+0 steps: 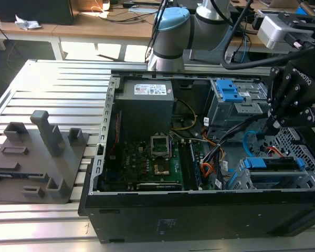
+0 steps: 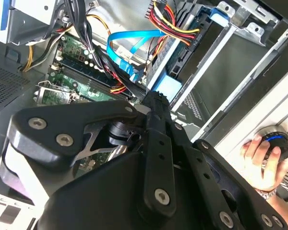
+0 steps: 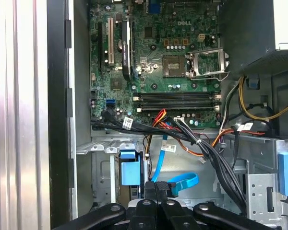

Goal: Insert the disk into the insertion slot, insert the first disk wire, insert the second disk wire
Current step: 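Insert the second disk wire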

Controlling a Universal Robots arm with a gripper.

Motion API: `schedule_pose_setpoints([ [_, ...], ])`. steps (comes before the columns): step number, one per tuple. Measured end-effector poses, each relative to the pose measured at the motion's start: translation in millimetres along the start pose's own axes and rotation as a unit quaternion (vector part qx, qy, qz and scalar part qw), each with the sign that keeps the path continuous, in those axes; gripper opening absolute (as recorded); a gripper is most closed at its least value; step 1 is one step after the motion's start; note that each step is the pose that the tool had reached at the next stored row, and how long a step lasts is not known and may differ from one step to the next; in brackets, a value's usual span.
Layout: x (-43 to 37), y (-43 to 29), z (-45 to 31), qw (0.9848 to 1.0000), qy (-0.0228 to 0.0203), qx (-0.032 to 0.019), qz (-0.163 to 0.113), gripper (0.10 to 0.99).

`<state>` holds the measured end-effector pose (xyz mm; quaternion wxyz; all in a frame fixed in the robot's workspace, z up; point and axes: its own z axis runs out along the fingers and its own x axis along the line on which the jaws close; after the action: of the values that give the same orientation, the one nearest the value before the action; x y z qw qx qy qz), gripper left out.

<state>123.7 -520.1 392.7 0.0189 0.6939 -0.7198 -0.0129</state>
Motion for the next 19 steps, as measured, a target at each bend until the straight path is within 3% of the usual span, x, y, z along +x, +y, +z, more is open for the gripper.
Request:
schedule_pose_setpoints([
  [2, 0.0, 0.1, 0.0, 1.0, 0.0, 0.0, 0.0, 0.114],
  [6, 0.0, 0.4, 0.0, 1.0, 0.0, 0.0, 0.0, 0.361],
  [9, 0.0, 0.4, 0.3, 0.9986, 0.0023, 0.0005, -0.052, 0.361],
  [11, 0.0, 0.4, 0.3, 0.9975, 0.0032, 0.0007, -0.07, 0.361],
  [13, -0.6, 0.4, 0.4, 0.9952, 0.0044, 0.0009, -0.098, 0.361],
  [15, -3.9, 0.5, 0.4, 0.995, 0.0045, 0.0009, -0.099, 0.361],
  [17, -15.1, 0.9, 0.4, 0.9949, 0.0046, 0.001, -0.101, 0.361],
  [19, -20.7, 1.1, 1.0, 0.9944, 0.0047, 0.001, -0.106, 0.361],
])
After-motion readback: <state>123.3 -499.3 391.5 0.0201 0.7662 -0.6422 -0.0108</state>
